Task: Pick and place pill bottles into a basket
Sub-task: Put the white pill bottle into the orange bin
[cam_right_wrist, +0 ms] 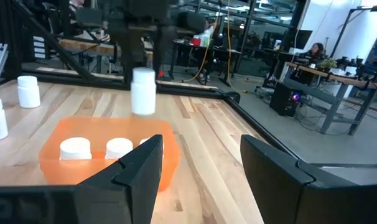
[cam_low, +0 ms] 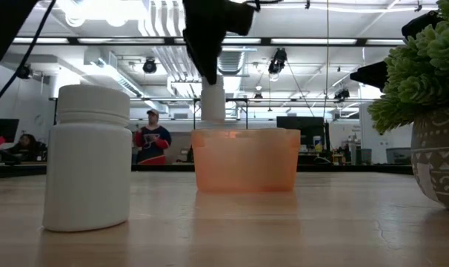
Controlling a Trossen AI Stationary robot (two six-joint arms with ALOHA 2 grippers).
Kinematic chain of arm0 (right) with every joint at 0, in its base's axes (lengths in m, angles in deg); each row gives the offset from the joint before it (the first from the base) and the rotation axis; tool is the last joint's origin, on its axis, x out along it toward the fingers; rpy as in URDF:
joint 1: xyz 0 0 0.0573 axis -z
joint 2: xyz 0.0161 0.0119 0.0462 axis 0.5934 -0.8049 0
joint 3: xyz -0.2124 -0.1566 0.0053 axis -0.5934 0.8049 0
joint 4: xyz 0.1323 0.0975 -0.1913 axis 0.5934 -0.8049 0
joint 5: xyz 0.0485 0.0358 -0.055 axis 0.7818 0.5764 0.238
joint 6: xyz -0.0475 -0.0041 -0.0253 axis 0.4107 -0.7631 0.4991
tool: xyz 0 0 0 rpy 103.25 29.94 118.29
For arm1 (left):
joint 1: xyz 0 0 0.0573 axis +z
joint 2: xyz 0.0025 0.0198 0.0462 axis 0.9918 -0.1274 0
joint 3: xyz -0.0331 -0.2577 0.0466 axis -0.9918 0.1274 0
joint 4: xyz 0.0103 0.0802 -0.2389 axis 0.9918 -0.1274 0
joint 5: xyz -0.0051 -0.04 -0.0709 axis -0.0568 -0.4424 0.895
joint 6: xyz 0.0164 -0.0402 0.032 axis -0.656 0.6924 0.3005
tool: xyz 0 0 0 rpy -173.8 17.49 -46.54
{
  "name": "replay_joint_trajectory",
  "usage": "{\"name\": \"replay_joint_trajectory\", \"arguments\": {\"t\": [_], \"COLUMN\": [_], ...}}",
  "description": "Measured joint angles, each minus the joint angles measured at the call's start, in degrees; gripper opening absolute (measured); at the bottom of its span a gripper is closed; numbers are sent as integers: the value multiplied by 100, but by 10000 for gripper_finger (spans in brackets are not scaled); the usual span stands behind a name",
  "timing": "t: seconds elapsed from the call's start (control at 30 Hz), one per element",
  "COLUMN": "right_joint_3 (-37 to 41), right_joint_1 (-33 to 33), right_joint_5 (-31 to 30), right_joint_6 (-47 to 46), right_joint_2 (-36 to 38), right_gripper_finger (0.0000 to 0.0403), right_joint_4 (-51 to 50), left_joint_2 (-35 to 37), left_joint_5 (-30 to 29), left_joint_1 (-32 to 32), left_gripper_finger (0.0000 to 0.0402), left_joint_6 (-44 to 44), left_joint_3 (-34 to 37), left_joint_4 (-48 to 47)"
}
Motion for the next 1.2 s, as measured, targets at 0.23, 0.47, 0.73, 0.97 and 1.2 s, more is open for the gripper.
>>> {"name": "replay_joint_trajectory", "arguments": {"t": [0.23,0.47,0.73,0.97,1.2], "right_joint_3": [0,0,0,0,0], "right_joint_1": [-2,-2,0,0,0], "right_joint_5": [2,3,0,0,0], "right_joint_6": [4,1,-2,11,0], "right_joint_2": [4,4,2,2,2], "right_gripper_finger": [206,206,206,206,206], "right_joint_4": [-4,-2,-2,-2,0], "left_joint_2": [-418,-779,-1003,-1000,-1000], "left_joint_5": [15,18,18,1,-3], "left_joint_1": [172,169,169,171,185], "left_gripper_finger": [137,137,137,137,137], "left_joint_6": [-157,-216,-314,-314,-353], "left_joint_3": [13,15,95,215,332], "left_joint_4": [166,466,579,658,912]}}
